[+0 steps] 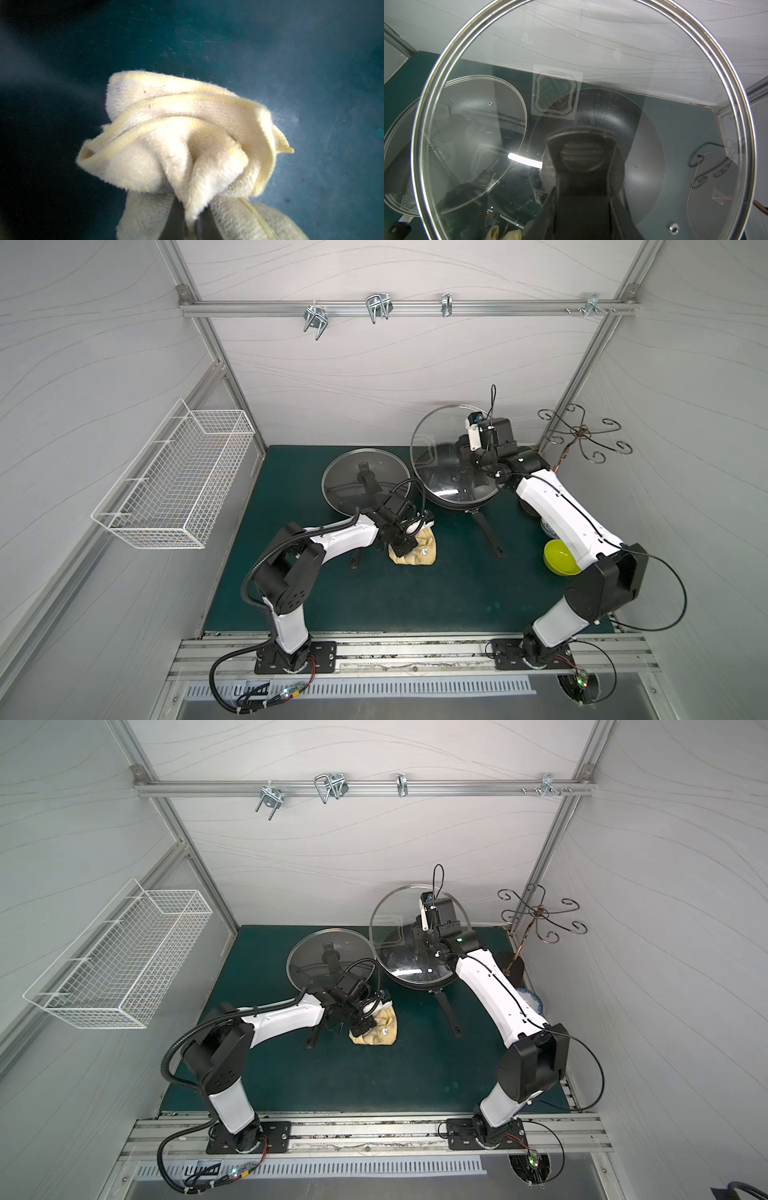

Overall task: Wipe the pot lid with a cloth
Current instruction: Place the cleaning item at the center of the board.

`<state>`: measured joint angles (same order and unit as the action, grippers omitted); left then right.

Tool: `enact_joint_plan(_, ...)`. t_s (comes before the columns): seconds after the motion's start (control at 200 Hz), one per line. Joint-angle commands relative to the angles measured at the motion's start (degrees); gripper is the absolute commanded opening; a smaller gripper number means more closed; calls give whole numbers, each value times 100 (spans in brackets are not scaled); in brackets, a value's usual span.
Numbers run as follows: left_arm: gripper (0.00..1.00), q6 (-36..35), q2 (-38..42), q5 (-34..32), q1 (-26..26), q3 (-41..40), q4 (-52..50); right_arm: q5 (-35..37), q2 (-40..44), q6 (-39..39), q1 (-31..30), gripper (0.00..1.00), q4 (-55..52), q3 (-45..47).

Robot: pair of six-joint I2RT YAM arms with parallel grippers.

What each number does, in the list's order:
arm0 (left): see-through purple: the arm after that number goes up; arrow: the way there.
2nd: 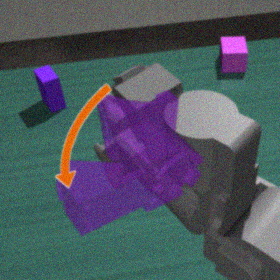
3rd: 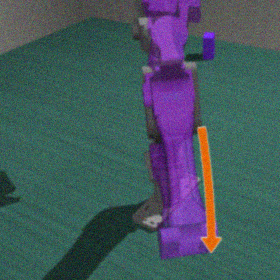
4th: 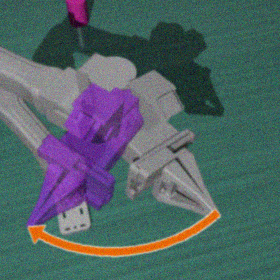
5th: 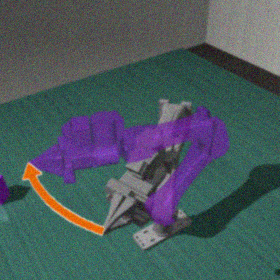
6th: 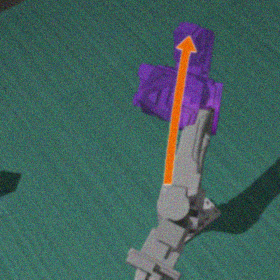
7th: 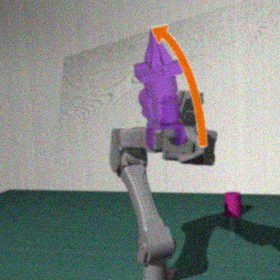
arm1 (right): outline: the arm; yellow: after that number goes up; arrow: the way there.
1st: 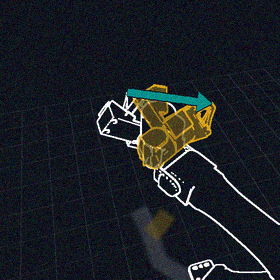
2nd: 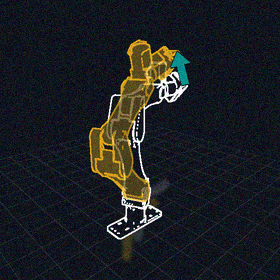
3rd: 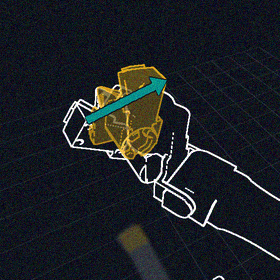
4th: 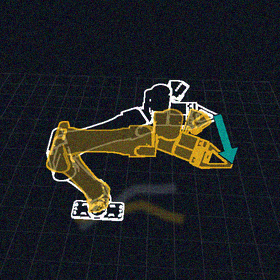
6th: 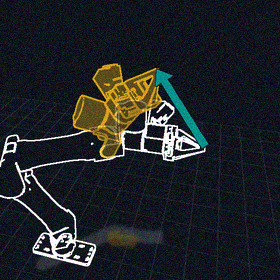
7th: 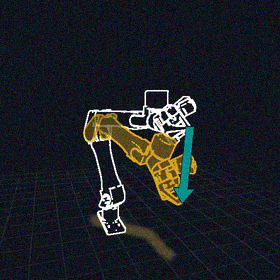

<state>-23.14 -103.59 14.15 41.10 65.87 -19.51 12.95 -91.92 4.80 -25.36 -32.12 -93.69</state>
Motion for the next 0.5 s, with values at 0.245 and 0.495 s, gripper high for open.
enact_joint_plan(0.245,44,-226,-84,89,82,505,-22,20,477,154,257,0,583,-96)
enact_joint_plan(0.495,80,198,699,574,69,374,-21,-117,84,209,435,0,278,-328)
